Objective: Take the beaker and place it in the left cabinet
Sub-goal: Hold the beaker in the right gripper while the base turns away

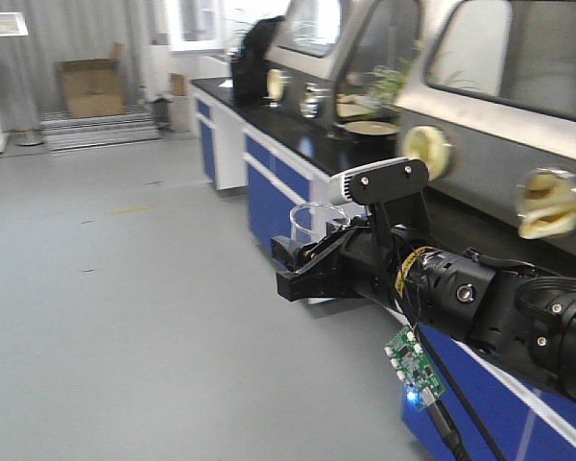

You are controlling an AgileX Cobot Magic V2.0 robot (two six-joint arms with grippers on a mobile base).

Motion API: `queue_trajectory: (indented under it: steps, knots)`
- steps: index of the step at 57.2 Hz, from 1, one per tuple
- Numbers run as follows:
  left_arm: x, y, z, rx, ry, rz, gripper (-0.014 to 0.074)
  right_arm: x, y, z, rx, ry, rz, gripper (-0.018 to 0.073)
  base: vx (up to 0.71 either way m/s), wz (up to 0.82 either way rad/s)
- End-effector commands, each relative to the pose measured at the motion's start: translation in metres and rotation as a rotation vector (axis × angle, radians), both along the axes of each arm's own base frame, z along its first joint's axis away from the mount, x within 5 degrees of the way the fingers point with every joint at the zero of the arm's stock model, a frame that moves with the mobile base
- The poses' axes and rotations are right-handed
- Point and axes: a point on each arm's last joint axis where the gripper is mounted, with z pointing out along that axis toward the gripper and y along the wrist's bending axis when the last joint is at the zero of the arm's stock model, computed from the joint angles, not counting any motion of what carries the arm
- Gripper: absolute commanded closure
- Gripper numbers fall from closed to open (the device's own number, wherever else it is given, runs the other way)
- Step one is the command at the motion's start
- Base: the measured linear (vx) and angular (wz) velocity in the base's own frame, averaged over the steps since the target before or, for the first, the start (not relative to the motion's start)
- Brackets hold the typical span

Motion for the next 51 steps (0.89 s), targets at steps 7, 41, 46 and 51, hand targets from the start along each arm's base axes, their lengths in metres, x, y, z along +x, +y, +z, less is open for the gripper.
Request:
queue_trajectory:
  steps: [7, 41, 46, 51]
  knots:
    - [-0.0014, 0.0004, 0.003, -0.022, -0.083, 0.001, 0.0595, -0.0096, -0.0016, 0.0316, 0.067, -0.093, 0.035, 0.0561, 0.13, 0.49]
    - [-0.0014, 0.0004, 0.003, -0.022, -0.083, 0.001, 0.0595, -0.0096, -0.0016, 0.0316, 0.068, -0.093, 0.036, 0.0561, 0.22, 0.38]
    - [-0.0014, 0.0004, 0.003, -0.022, -0.083, 0.001, 0.0595, -0.0096, -0.0016, 0.0316, 0.068, -0.093, 0.036, 0.0561, 0.33, 0.25]
    - [-0.0014, 0.0004, 0.003, -0.022, -0.083, 0.001, 0.0595, -0.0096, -0.0016, 0.0316, 0.068, -0.093, 0.036, 0.0561, 0.35, 0.18]
